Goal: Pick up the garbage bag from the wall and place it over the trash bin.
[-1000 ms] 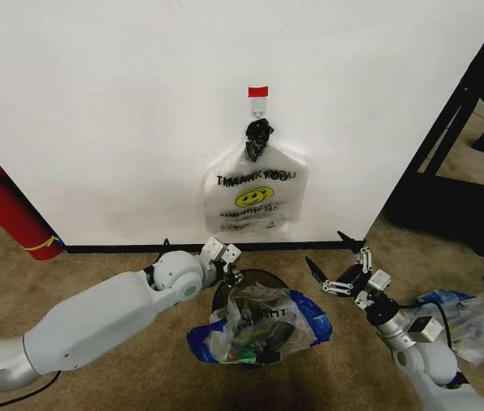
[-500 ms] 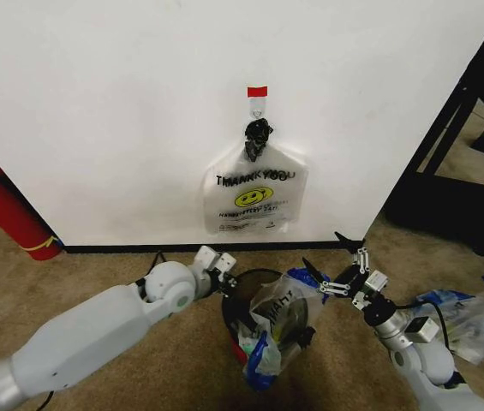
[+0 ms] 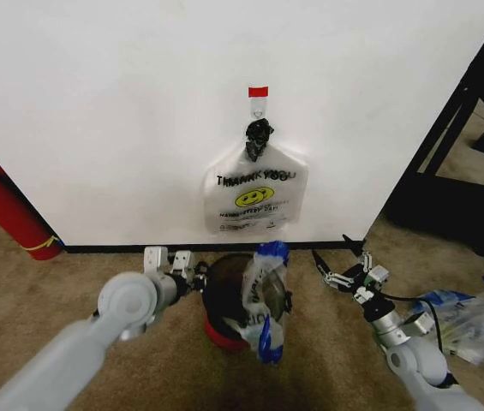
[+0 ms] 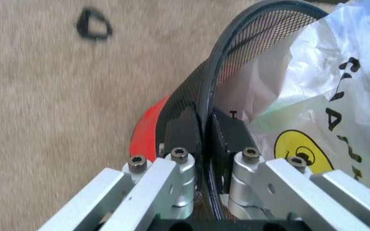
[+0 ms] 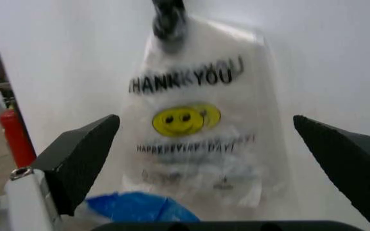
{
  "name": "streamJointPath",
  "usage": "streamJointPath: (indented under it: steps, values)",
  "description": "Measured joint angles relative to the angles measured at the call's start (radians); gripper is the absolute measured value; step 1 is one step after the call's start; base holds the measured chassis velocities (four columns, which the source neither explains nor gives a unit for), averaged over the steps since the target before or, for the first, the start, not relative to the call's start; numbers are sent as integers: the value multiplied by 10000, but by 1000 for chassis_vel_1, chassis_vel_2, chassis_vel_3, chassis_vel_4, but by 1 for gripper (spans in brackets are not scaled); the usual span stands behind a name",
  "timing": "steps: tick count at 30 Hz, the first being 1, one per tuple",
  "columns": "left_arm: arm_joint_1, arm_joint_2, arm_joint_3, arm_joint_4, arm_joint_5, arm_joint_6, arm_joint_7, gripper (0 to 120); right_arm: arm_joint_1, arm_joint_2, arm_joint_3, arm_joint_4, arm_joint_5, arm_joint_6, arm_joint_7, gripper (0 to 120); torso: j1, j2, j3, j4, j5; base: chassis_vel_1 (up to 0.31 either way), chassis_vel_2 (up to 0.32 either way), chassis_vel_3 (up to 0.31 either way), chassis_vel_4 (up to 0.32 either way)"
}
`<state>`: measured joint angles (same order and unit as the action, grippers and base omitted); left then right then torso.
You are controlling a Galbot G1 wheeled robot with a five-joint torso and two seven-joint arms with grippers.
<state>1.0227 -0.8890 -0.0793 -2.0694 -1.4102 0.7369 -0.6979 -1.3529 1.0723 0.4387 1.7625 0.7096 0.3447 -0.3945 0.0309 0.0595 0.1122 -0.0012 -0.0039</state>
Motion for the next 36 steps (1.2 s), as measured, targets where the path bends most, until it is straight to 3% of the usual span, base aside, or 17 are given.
streamJointPath:
  steps: [9, 14, 15, 20, 23, 26, 28, 36]
  values:
    - [587, -639, -156, -235, 14, -15, -604, 4, -694, -848, -282, 1557, 712, -1996, 1383, 100, 0, 1, -1, -7, 3, 0, 0, 0, 0]
    - [686, -904, -150, -89, 523, -17, -579, 4, -736, -2085, -1040, 2310, 1687, -4101, 2736, 100, 0, 1, 0, -3, 3, 0, 0, 0, 0]
    - [686, -904, -150, -89, 523, -17, -579, 4, -736, -2085, -1040, 2310, 1687, -4101, 2736, 100, 0, 1, 0, -3, 3, 0, 0, 0, 0]
    - [627, -787, -87, -137, 931, -16, -458, 25, -511, -3055, -1588, 3059, 2689, -6166, 4589, 100, 0, 0, 0, -5, 2, 0, 0, 0, 0]
    - [715, -742, -96, -242, 1120, -17, -392, 30, -449, -3222, -1700, 3073, 2881, -6502, 4628, 100, 0, 0, 0, -5, 3, 0, 0, 0, 0]
    - [1037, -661, -167, -562, 1771, -15, -275, 47, -253, -3344, -1675, 3045, 3800, -8035, 3764, 100, 0, 0, 0, -4, 3, 0, 0, 0, 0]
    - [1199, -665, -265, -726, 2189, -14, -173, 53, -98, -3256, -1676, 2964, 3831, -8524, 3325, 100, 0, 0, 0, -3, 2, 0, 0, 0, 0]
    - [1531, -484, -452, -1259, 2701, -14, -103, 82, 761, -2969, -2341, 2686, 3852, -9103, 3931, 100, 0, -1, 0, -3, 3, 0, 0, 0, 0]
